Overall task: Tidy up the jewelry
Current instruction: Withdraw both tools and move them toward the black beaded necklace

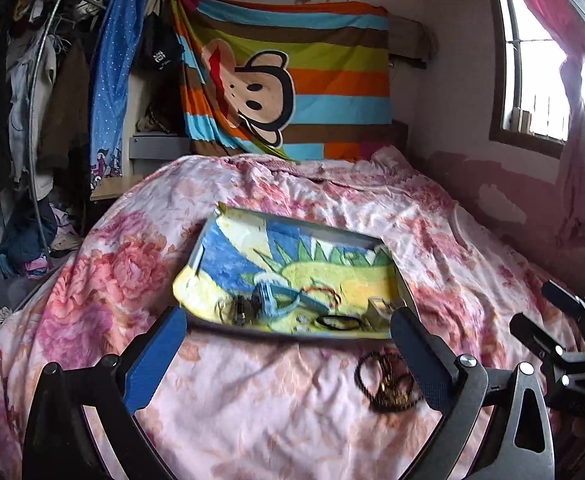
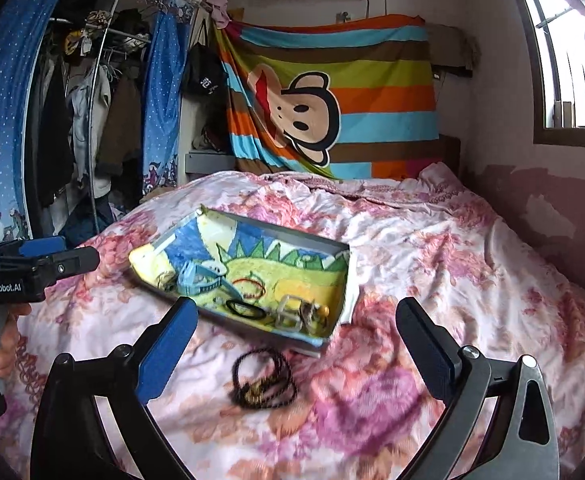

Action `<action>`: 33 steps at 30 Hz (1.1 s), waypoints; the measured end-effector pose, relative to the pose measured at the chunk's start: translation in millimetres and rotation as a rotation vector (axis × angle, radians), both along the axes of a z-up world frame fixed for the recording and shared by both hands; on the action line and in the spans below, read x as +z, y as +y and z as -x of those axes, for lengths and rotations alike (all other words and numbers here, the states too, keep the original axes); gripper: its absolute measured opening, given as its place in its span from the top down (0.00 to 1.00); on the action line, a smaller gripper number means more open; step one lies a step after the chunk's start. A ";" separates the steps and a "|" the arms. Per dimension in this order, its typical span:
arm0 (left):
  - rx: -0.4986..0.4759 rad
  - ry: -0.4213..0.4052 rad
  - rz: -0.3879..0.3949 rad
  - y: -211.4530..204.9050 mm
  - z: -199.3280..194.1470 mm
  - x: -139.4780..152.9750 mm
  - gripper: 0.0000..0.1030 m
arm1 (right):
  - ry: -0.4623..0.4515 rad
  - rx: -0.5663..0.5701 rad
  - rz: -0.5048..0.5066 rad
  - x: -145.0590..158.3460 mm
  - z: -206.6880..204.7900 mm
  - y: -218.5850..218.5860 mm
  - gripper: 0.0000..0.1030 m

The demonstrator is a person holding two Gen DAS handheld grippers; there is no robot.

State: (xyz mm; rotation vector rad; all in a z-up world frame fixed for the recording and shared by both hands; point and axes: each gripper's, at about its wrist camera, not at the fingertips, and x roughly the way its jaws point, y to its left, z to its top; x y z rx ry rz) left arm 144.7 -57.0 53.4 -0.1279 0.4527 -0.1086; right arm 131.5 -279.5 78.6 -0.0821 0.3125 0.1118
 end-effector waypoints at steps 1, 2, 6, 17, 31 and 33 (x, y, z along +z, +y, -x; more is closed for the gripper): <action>-0.011 0.005 -0.002 -0.6 2.6 -1.7 0.00 | 0.004 -0.006 0.001 -2.1 2.8 -0.5 0.05; -0.022 0.011 -0.004 -0.9 5.6 -4.2 0.00 | 0.008 -0.014 0.000 -3.4 7.1 -1.8 0.05; -0.040 0.017 -0.026 -3.9 22.0 -14.5 0.00 | 0.030 -0.028 -0.025 -8.9 20.3 -6.4 0.05; -0.055 0.023 -0.096 -7.4 55.6 -33.9 0.00 | 0.139 -0.025 -0.042 -38.3 37.2 -0.7 0.05; -0.157 0.253 -0.127 -11.6 45.8 -79.4 0.00 | 0.457 -0.054 -0.100 -93.2 3.0 -11.2 0.05; -0.154 0.282 -0.120 -10.0 42.3 -83.9 0.00 | 0.478 -0.072 -0.110 -96.7 1.1 -14.5 0.05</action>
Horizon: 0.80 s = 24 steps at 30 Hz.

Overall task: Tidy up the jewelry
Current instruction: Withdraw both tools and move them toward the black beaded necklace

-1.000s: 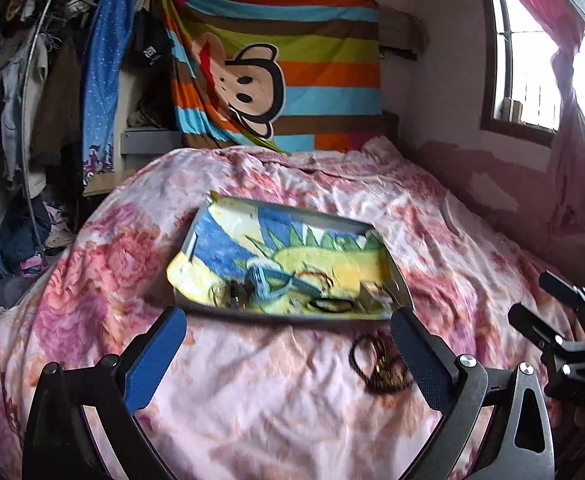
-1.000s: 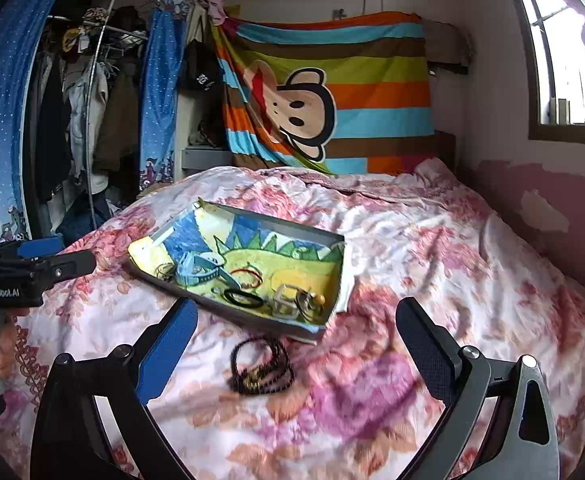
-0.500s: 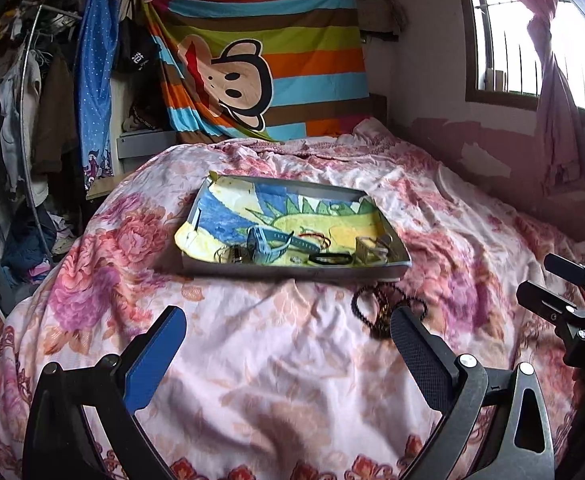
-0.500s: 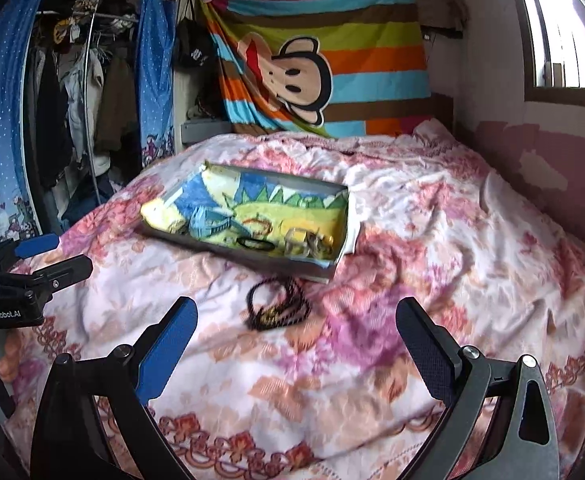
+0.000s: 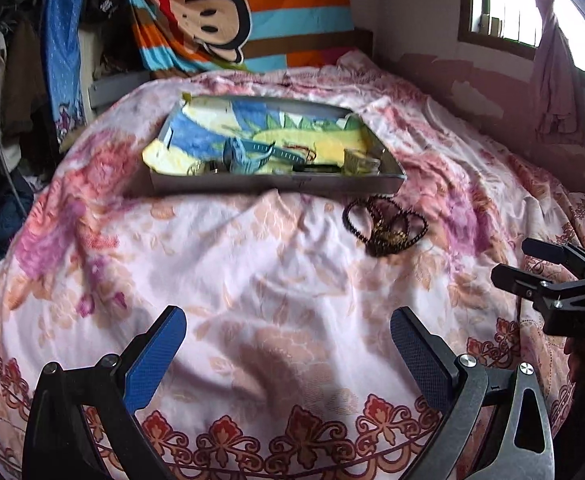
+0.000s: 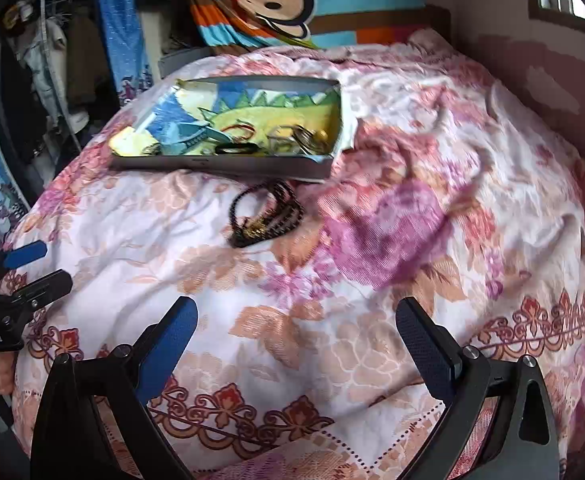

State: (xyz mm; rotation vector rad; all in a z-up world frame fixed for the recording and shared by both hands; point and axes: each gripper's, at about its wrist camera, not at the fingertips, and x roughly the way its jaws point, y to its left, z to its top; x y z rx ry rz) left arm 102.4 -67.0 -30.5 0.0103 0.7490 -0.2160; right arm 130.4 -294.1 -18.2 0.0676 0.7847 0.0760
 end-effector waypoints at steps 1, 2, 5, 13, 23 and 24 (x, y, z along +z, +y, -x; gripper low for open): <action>0.002 0.016 0.006 1.1 -1.7 -2.2 0.00 | 0.006 -0.005 0.000 -0.6 -0.8 -1.6 0.05; 0.003 0.029 0.011 2.5 -3.1 -3.8 0.00 | 0.010 -0.009 0.000 -1.3 -1.0 -2.1 0.05; 0.008 0.053 0.023 4.3 -6.2 -6.9 0.00 | 0.018 -0.013 0.001 -1.5 -3.6 -4.3 0.05; -0.005 0.083 0.040 5.7 -13.9 -9.4 0.00 | 0.001 0.004 0.033 8.5 -23.0 -16.6 0.05; -0.083 0.088 0.103 0.2 -45.3 -6.3 0.00 | -0.031 0.015 -0.029 10.7 -50.1 -37.6 0.06; -0.103 0.090 0.123 -0.5 -50.9 -5.9 0.00 | -0.037 0.020 -0.037 10.3 -51.2 -37.8 0.06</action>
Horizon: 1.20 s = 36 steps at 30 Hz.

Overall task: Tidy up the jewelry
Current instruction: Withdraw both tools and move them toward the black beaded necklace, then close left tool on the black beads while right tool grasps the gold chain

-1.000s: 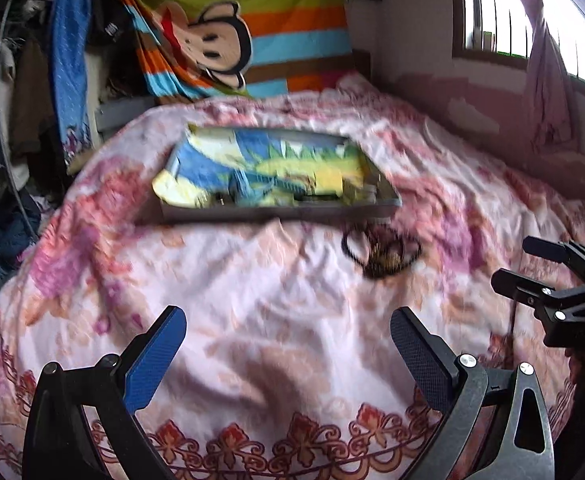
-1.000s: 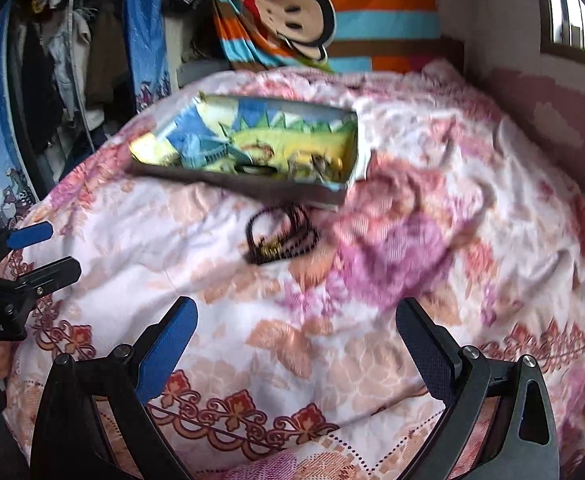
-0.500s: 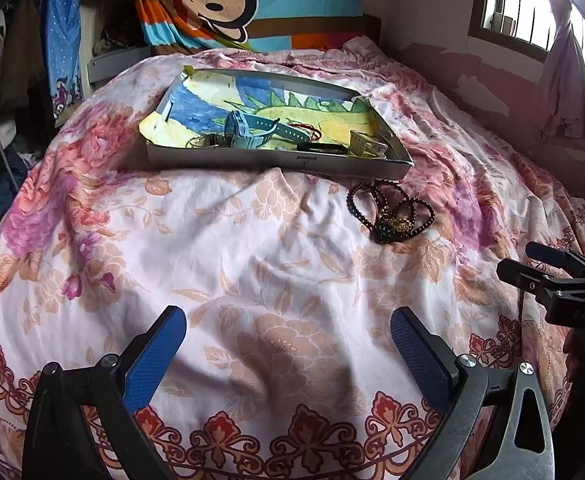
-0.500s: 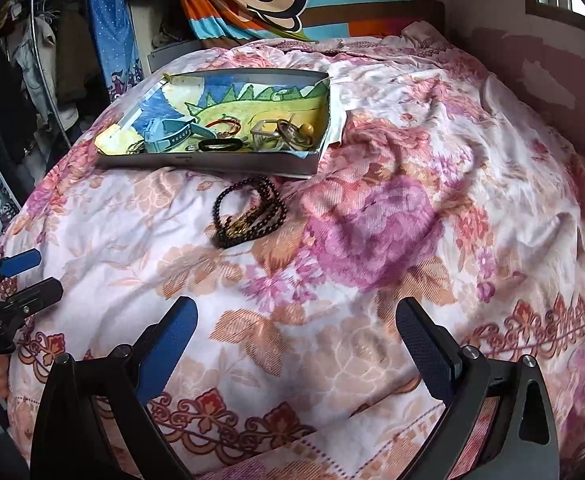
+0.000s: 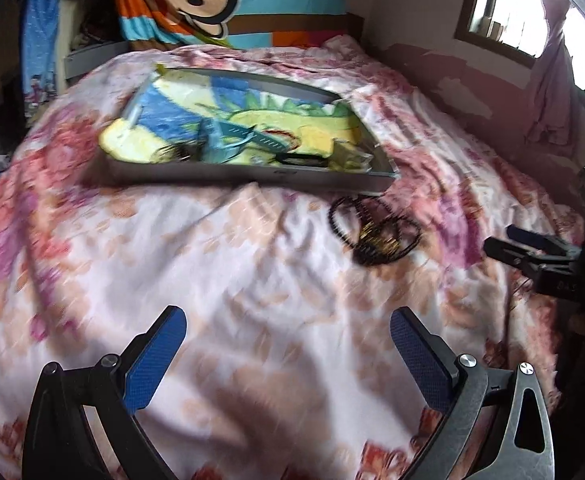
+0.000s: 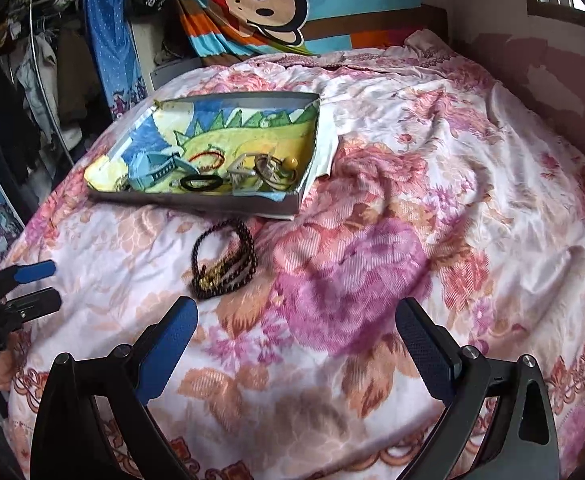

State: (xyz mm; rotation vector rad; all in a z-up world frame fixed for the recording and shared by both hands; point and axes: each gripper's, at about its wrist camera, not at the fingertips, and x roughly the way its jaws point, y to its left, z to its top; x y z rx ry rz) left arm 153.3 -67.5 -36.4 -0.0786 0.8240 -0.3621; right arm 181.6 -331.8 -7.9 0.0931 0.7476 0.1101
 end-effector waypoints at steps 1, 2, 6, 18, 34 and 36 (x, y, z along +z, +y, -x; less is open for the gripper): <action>-0.013 0.004 0.018 -0.1 -4.4 0.0 0.00 | -0.007 0.008 -0.007 0.0 -1.5 0.2 0.06; -0.028 0.011 0.043 -0.2 -9.9 -0.5 0.00 | -0.014 0.017 -0.013 0.2 -2.9 0.7 0.06; -0.062 0.043 0.141 0.6 -31.2 -4.1 0.02 | -0.022 0.066 -0.029 -1.5 -6.5 7.5 0.16; -0.151 0.040 0.180 -12.6 -60.1 -4.5 0.26 | -0.029 0.250 0.049 -12.5 -11.4 43.7 0.55; -0.318 0.141 0.152 -50.4 -110.9 -25.1 0.67 | -0.020 0.362 0.114 -25.8 -36.7 67.1 0.79; -0.316 0.169 0.146 -54.1 -119.1 -31.6 0.73 | -0.011 0.363 0.116 -27.5 -39.6 67.4 0.79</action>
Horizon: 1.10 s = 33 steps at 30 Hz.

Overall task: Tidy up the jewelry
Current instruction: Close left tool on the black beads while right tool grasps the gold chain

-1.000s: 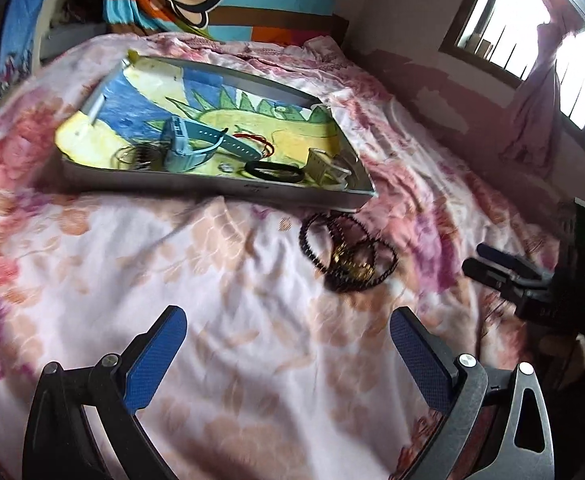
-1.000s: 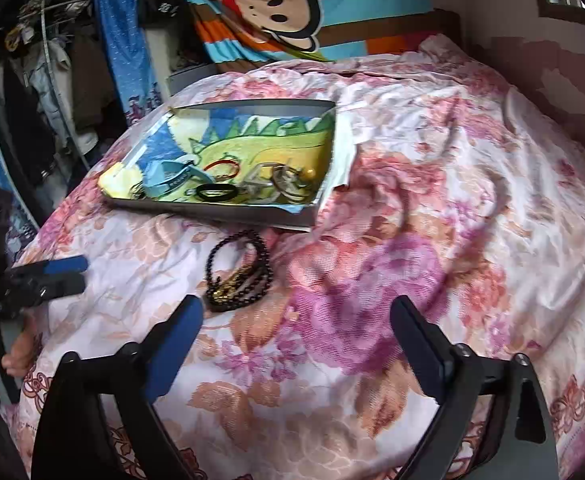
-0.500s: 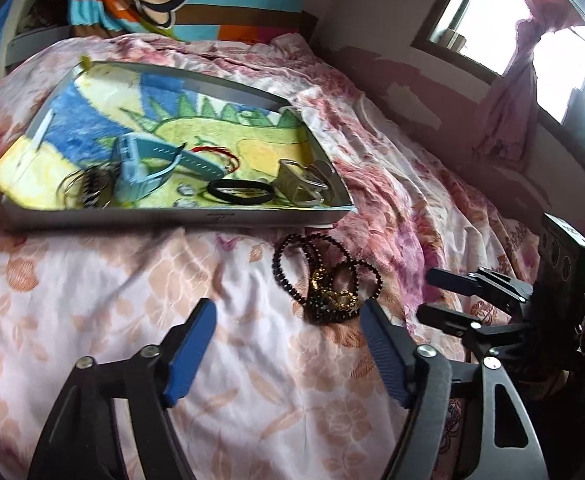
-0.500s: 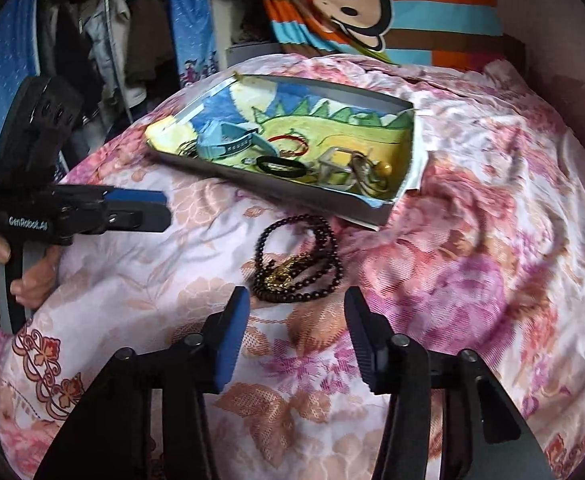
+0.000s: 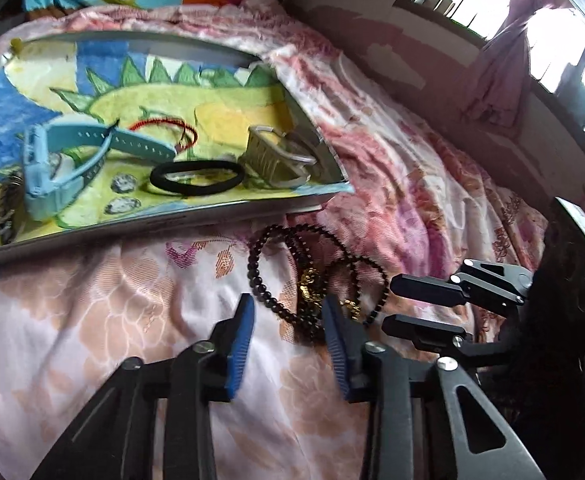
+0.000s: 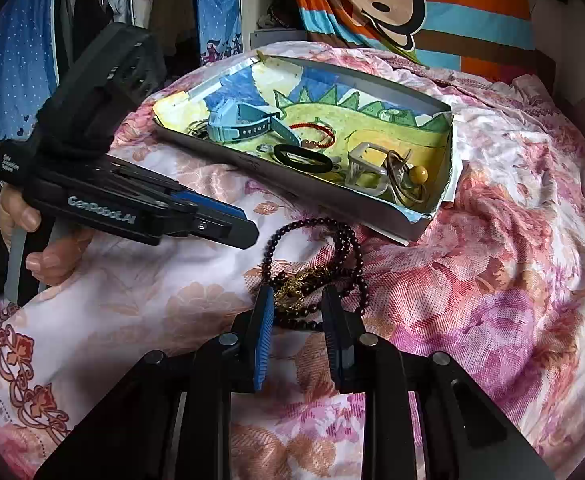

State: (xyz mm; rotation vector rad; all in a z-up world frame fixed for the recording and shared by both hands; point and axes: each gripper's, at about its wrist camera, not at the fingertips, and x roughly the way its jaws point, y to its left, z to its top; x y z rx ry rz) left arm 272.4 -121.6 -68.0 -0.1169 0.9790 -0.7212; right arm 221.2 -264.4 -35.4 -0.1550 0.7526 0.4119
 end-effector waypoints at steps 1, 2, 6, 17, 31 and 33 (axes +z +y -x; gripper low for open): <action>0.001 0.013 0.001 -0.7 -3.5 -3.1 0.74 | 0.002 0.000 -0.001 -0.8 -0.1 0.5 0.79; 0.004 0.024 0.001 -0.9 -6.2 -5.3 0.74 | 0.004 0.001 -0.001 -1.3 -1.0 1.2 0.79; 0.020 0.087 0.023 -0.7 -18.9 -17.0 0.77 | 0.004 0.017 0.003 -2.0 -0.9 3.5 0.79; 0.082 0.193 0.005 -11.1 -42.8 -35.6 0.85 | 0.050 0.041 0.052 -15.2 -14.9 16.8 0.79; 0.121 0.188 -0.042 -22.7 -43.2 -43.8 0.94 | 0.119 0.013 0.094 -23.9 -17.1 22.9 0.84; 0.120 0.158 -0.065 -25.6 -39.4 -42.8 0.94 | 0.137 0.005 0.072 -24.5 -18.2 19.9 0.84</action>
